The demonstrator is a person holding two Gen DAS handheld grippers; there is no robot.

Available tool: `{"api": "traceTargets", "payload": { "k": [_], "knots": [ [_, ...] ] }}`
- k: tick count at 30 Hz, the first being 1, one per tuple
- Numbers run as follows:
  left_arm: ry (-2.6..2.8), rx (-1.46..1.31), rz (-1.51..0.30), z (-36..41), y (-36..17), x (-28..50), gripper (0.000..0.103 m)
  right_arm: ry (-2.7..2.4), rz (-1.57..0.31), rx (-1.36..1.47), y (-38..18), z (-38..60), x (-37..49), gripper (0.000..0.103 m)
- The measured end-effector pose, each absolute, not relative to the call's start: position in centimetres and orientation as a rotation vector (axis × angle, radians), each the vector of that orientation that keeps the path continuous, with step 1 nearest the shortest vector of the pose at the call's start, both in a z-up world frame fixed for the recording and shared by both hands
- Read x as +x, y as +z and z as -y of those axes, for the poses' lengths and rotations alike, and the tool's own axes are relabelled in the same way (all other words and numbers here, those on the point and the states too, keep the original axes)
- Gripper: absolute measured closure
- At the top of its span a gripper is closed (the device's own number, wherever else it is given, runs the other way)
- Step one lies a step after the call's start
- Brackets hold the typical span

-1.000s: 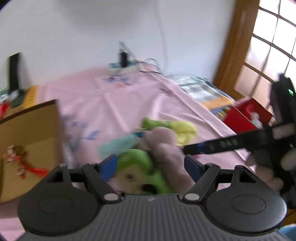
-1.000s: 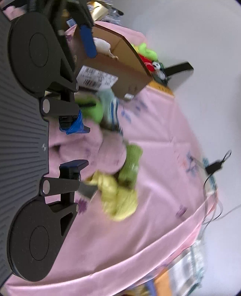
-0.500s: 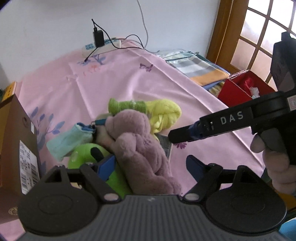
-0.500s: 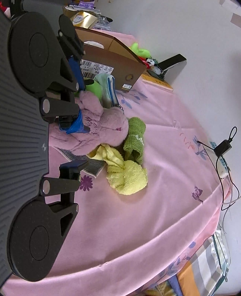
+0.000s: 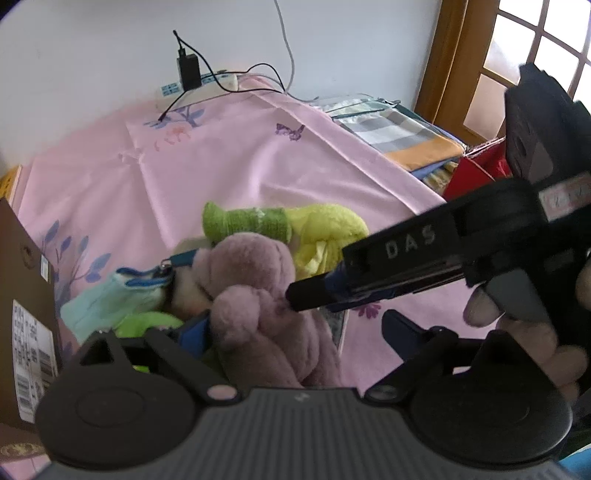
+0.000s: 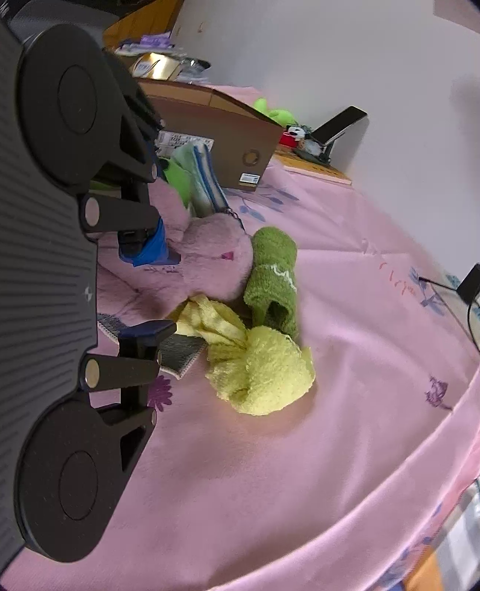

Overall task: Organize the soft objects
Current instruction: 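Grasp the pink teddy bear with the right gripper and lift it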

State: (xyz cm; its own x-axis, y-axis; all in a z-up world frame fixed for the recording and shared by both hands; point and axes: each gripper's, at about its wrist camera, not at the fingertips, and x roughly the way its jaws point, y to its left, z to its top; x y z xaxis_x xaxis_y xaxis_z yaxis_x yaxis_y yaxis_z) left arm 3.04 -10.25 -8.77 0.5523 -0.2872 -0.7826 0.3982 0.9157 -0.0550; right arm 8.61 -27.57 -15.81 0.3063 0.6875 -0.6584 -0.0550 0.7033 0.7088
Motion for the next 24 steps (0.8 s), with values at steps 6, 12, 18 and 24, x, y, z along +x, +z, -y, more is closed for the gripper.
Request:
{"api": "traceTargets", "payload": {
  "k": [6, 12, 18, 24],
  "knots": [
    [-0.45, 0.091, -0.876, 10.6, -8.2, 2.9, 0.012, 0.631, -1.209, 0.745, -16.1, 28.3, 8.9, 0.084],
    [-0.453, 0.084, -0.906, 10.3, -9.2, 4.1, 0.012, 0.653, -1.222, 0.764, -16.5, 27.9, 8.8, 0.083],
    [-0.491, 0.019, -0.88, 10.3, -7.7, 3.4, 0.012, 0.68, -1.201, 0.784, -16.4, 28.4, 8.4, 0.086],
    [-0.547, 0.053, -0.786, 10.5, -4.6, 0.6, 0.013, 0.703, -1.149, 0.741, -13.7, 28.7, 6.5, 0.087]
  ]
}}
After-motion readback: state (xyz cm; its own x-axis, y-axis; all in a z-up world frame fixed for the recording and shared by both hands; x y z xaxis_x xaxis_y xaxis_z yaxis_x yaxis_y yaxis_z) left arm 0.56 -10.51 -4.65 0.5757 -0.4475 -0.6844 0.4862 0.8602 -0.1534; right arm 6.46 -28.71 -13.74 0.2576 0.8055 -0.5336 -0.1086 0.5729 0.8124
